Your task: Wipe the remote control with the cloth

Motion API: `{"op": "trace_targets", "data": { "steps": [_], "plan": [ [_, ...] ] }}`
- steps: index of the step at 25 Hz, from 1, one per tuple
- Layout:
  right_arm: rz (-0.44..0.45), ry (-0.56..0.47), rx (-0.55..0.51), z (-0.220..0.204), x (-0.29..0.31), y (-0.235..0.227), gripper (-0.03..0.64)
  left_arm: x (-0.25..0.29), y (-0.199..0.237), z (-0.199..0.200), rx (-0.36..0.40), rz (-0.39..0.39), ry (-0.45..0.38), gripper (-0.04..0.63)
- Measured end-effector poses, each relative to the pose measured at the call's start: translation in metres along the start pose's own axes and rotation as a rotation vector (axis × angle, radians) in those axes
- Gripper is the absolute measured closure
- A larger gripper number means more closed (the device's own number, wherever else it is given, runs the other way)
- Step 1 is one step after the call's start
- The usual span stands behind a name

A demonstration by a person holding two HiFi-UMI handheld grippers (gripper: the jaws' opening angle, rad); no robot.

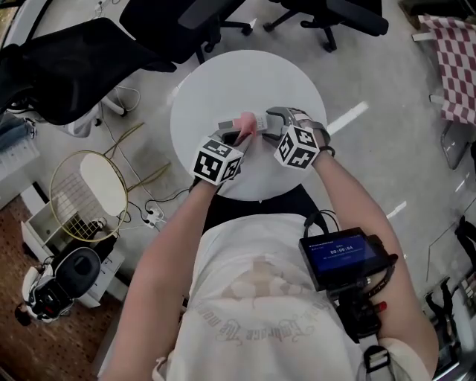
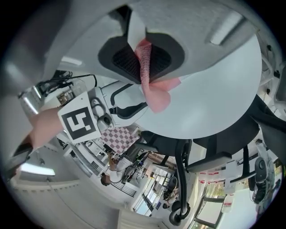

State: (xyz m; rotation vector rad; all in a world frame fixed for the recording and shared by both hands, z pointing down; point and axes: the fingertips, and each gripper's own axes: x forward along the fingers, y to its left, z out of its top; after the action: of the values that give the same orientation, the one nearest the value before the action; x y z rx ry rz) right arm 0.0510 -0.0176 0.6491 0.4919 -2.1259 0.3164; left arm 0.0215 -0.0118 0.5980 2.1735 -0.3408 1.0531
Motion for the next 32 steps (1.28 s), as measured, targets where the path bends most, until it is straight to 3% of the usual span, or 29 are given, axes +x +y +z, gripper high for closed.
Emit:
{"op": "trace_targets", "data": {
  "steps": [6, 10, 19, 25, 32],
  "plan": [
    [0.032, -0.021, -0.061, 0.006, 0.005, -0.002, 0.337, 0.011, -0.001, 0.002, 0.012, -0.007, 0.037, 0.563],
    [0.058, -0.024, -0.113, 0.011, 0.010, 0.003, 0.395, 0.018, -0.001, 0.007, 0.023, -0.008, 0.047, 0.563],
    [0.035, -0.033, -0.103, 0.016, 0.013, 0.008, 0.397, 0.038, -0.003, 0.026, 0.035, -0.034, 0.077, 0.563],
    [0.036, -0.014, -0.091, 0.014, 0.016, 0.011, 0.402, 0.048, 0.001, 0.019, -0.039, -0.051, 0.121, 0.566],
    [0.030, -0.008, -0.065, 0.009, 0.015, 0.008, 0.403, 0.042, 0.016, 0.017, -0.064, 0.021, 0.090, 0.568]
  ]
}}
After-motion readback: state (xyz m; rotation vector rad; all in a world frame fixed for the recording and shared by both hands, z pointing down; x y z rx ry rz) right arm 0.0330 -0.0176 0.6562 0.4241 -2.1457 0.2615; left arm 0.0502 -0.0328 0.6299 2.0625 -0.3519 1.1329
